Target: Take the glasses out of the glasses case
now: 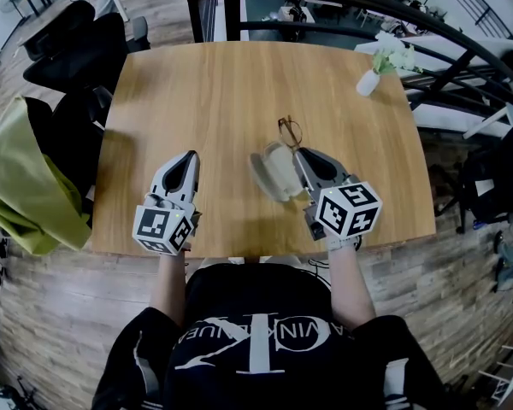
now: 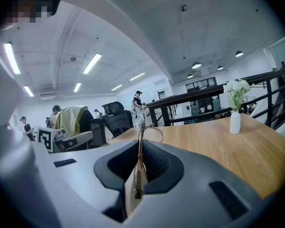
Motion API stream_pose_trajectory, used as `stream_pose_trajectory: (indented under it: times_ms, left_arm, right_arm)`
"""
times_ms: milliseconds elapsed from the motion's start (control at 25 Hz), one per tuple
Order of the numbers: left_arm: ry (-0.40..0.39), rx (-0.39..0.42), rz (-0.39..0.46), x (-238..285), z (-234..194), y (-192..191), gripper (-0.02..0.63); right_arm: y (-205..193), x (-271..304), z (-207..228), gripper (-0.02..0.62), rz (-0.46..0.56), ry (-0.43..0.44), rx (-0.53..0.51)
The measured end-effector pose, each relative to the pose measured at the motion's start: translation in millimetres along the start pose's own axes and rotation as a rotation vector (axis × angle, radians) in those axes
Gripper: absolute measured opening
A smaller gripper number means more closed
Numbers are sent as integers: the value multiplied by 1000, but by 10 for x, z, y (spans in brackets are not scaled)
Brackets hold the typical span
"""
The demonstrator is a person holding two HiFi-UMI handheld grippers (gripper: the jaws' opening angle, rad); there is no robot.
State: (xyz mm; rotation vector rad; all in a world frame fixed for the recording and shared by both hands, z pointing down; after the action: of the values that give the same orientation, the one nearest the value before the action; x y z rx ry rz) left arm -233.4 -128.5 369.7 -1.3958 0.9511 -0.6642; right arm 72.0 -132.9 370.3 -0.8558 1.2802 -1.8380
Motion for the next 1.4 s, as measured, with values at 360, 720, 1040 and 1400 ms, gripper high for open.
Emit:
stream_pose_trajectory:
  times_ms: [360,720,1040,1400]
  left_arm:
    - [-5,3,9,0,-40,34,15]
    - [-8,-3,0,-22,-55,3,15]
    - [-7,-6,-2,-49,-59,-3,15]
    - [-3,-11,-9,-88,-63,-11,15]
  right_arm:
    - [35,-34,-27,40,30,-6,12]
    - [-4,-60,-45,40,29,-15,26]
    - [-27,-72,-62,40,23,-19,26]
    - [-52,-80,-95,40,11,-19,23]
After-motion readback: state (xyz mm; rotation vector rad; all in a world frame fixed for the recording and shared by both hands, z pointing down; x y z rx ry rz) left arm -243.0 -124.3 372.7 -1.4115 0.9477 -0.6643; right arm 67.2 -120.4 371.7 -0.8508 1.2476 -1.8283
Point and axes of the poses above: the fingertips, and each gripper's own axes: x forward along the fingers, z to its right, y out of its top, the point moved 8 cm from there along -x, backward along the fingers, and after that the axes turned 10 degrees about z, right-handed, at the moved point
